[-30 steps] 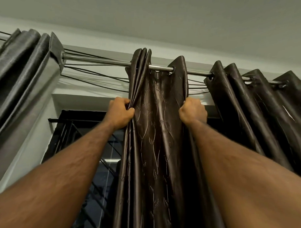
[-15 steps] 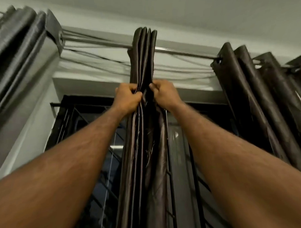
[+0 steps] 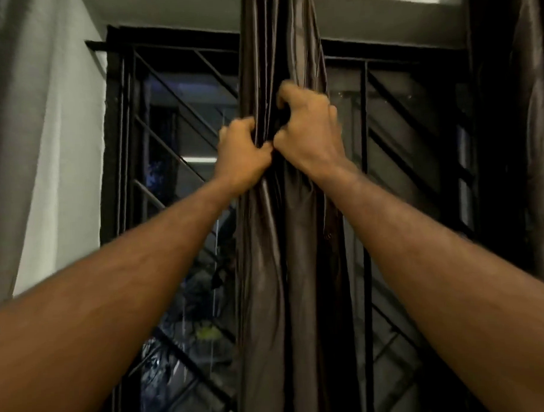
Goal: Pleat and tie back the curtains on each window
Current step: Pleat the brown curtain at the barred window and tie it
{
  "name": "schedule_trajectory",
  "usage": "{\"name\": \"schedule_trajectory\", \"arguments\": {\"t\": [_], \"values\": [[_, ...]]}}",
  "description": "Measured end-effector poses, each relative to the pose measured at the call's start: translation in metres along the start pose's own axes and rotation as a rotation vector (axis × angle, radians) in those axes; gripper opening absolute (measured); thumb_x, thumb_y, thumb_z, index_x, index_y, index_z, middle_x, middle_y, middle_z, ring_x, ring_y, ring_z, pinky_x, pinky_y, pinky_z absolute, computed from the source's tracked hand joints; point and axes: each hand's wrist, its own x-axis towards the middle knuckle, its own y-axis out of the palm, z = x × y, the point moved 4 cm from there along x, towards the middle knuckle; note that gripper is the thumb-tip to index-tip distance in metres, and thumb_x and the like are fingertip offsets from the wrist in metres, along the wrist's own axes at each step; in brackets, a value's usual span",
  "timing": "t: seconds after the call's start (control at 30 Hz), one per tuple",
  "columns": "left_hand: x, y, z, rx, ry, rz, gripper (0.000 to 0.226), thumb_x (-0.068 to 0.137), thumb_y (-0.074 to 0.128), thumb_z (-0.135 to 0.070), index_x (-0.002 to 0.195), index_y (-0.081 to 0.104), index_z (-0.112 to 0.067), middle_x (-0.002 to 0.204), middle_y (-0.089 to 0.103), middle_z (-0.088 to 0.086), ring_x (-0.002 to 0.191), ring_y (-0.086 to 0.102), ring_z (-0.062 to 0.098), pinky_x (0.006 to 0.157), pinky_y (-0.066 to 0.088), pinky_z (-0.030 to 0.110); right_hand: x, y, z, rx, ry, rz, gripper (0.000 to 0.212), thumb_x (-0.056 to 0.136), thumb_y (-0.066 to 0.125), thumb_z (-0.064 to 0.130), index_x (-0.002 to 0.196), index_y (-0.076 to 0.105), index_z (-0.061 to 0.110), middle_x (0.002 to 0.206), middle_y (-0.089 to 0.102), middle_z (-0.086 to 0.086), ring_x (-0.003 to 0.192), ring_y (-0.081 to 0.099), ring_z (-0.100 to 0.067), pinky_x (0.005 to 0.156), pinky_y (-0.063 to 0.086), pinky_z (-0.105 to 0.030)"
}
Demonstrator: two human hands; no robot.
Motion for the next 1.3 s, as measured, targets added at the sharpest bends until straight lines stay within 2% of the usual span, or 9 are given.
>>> {"name": "schedule_trajectory", "arguments": {"t": [0.07,0.27,0.37,0.47,0.63,0.9,1.07,1.17,1.3], "values": [[-0.034,0.003,0.017,-0.027,-0.057,-0.015,0.011,0.081,0.075,-0.018,0.091,0.074,-0.013,0.083,0.074,0.003,0.083,0.07,0.02,0.07,0.055,0.03,-0.034,0.008,-0.002,0.012,0.034,0.014,0.008,0.084,0.059,0.024,0.091,0.058,0.019,0.094,0.059,-0.003,0.082,0.059,-0.024,0.065,0.047,-0.034],[-0.143,0.004,0.051,-0.176,-0.164,0.035,0.027,0.082,0.074,-0.026,0.106,0.074,-0.013,0.094,0.076,-0.002,0.089,0.072,0.011,0.082,0.06,0.042,-0.152,0.042,0.004,0.004,0.052,0.086,0.03,0.09,0.06,0.019,0.12,0.056,0.017,0.11,0.052,-0.007,0.08,0.062,-0.029,0.063,0.055,-0.039],[-0.18,0.002,0.066,-0.227,-0.208,0.035,0.023,0.086,0.075,-0.024,0.106,0.073,-0.013,0.094,0.075,-0.004,0.088,0.072,0.011,0.079,0.061,0.044,-0.196,0.053,0.006,-0.141,0.02,0.035,0.042,0.09,0.055,0.019,0.131,0.053,0.021,0.132,0.042,-0.013,0.105,0.055,-0.032,0.077,0.054,-0.045],[-0.188,-0.007,0.071,-0.308,-0.224,0.016,0.017,0.088,0.077,-0.014,0.104,0.073,-0.011,0.092,0.075,-0.005,0.086,0.073,0.009,0.075,0.062,0.035,-0.219,0.055,0.008,-0.361,-0.115,-0.148,0.042,0.086,0.059,0.013,0.126,0.059,0.026,0.138,0.035,-0.008,0.118,0.041,-0.031,0.084,0.039,-0.046],[-0.181,-0.021,0.066,-0.403,-0.214,-0.028,0.007,0.093,0.069,-0.007,0.094,0.072,-0.013,0.082,0.074,0.0,0.076,0.072,0.011,0.066,0.056,0.021,-0.231,0.06,0.018,-0.517,-0.141,-0.062,0.034,0.075,0.078,0.015,0.105,0.071,0.028,0.135,0.041,0.001,0.116,0.04,-0.026,0.086,0.033,-0.044],[-0.185,-0.055,0.101,-0.173,-0.16,-0.23,0.016,0.091,0.071,-0.015,0.078,0.073,-0.006,0.066,0.067,0.01,0.061,0.063,0.029,0.057,0.053,0.049,-0.235,0.043,0.049,-0.54,-0.188,-0.163,0.02,0.082,0.062,0.004,0.088,0.071,0.021,0.112,0.059,0.001,0.096,0.052,-0.023,0.08,0.034,-0.04],[-0.192,-0.061,0.086,-0.039,-0.024,-0.16,0.029,0.09,0.075,-0.02,0.066,0.063,-0.008,0.054,0.055,-0.001,0.049,0.05,0.015,0.048,0.043,0.041,-0.227,0.045,0.066,-0.272,0.09,-0.079,0.035,0.092,0.061,0.045,0.109,0.069,0.015,0.096,0.069,0.001,0.085,0.06,-0.022,0.074,0.038,-0.038],[-0.191,-0.069,0.099,-0.045,-0.061,-0.187,0.017,0.088,0.077,-0.023,0.081,0.071,-0.008,0.065,0.067,-0.001,0.057,0.061,0.013,0.054,0.052,0.041,-0.227,0.051,0.072,-0.343,0.246,-0.045,0.052,0.082,0.075,0.052,0.117,0.063,0.016,0.085,0.069,0.002,0.081,0.064,-0.021,0.075,0.042,-0.039],[-0.195,-0.083,0.109,-0.02,-0.057,-0.184,0.022,0.086,0.079,-0.022,0.101,0.074,-0.008,0.079,0.073,-0.003,0.067,0.069,0.011,0.062,0.059,0.039,-0.235,0.053,0.078,-0.303,0.293,-0.12,0.03,0.087,0.078,0.027,0.113,0.068,0.015,0.077,0.068,0.004,0.072,0.064,-0.016,0.074,0.04,-0.036]]}}
